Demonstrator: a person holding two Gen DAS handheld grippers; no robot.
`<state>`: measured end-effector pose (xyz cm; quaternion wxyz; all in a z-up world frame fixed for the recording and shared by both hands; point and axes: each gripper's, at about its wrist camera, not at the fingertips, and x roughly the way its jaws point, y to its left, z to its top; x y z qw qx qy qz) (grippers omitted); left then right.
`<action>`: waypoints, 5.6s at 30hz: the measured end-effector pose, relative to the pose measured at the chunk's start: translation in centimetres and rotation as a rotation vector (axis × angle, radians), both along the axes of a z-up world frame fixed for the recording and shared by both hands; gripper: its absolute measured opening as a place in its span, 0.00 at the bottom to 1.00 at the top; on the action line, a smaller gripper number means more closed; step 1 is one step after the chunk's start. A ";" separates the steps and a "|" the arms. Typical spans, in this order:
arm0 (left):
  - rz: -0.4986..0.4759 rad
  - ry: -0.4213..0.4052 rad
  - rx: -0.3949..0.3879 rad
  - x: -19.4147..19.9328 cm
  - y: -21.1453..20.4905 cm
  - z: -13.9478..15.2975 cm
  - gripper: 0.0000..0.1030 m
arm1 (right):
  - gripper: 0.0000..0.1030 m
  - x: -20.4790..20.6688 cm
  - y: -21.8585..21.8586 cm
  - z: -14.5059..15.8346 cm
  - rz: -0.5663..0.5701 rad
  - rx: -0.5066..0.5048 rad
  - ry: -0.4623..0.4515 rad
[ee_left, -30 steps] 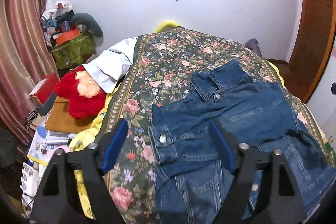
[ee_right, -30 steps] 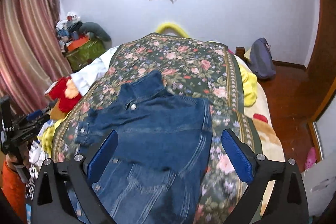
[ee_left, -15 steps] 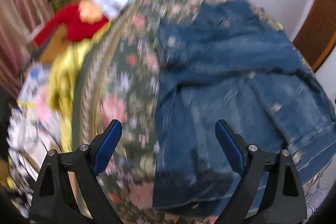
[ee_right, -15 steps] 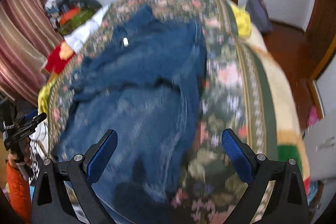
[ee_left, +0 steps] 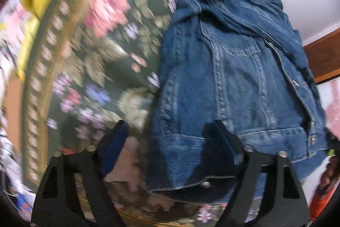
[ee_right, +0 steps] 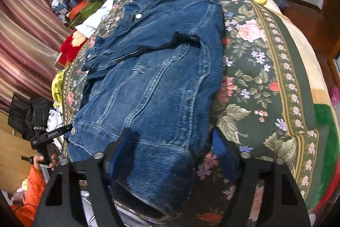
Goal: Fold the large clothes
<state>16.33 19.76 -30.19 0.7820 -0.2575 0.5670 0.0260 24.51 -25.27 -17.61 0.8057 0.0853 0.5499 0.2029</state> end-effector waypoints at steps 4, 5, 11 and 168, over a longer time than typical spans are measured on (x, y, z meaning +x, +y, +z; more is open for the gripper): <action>0.001 0.021 -0.028 -0.1 -0.5 -0.5 0.67 | 0.43 -0.5 1.0 0.6 0.050 -0.009 -0.022; -0.016 0.017 -0.041 -0.1 -0.7 -0.2 0.55 | 0.39 -0.6 1.1 0.7 0.050 -0.008 -0.027; -0.077 -0.023 0.042 0.8 -2.6 2.8 0.23 | 0.23 -0.2 0.8 1.6 0.035 0.028 -0.065; -0.112 -0.144 0.541 21.2 1.3 7.6 1.00 | 0.16 29.0 2.0 1.0 -0.077 -0.208 -0.090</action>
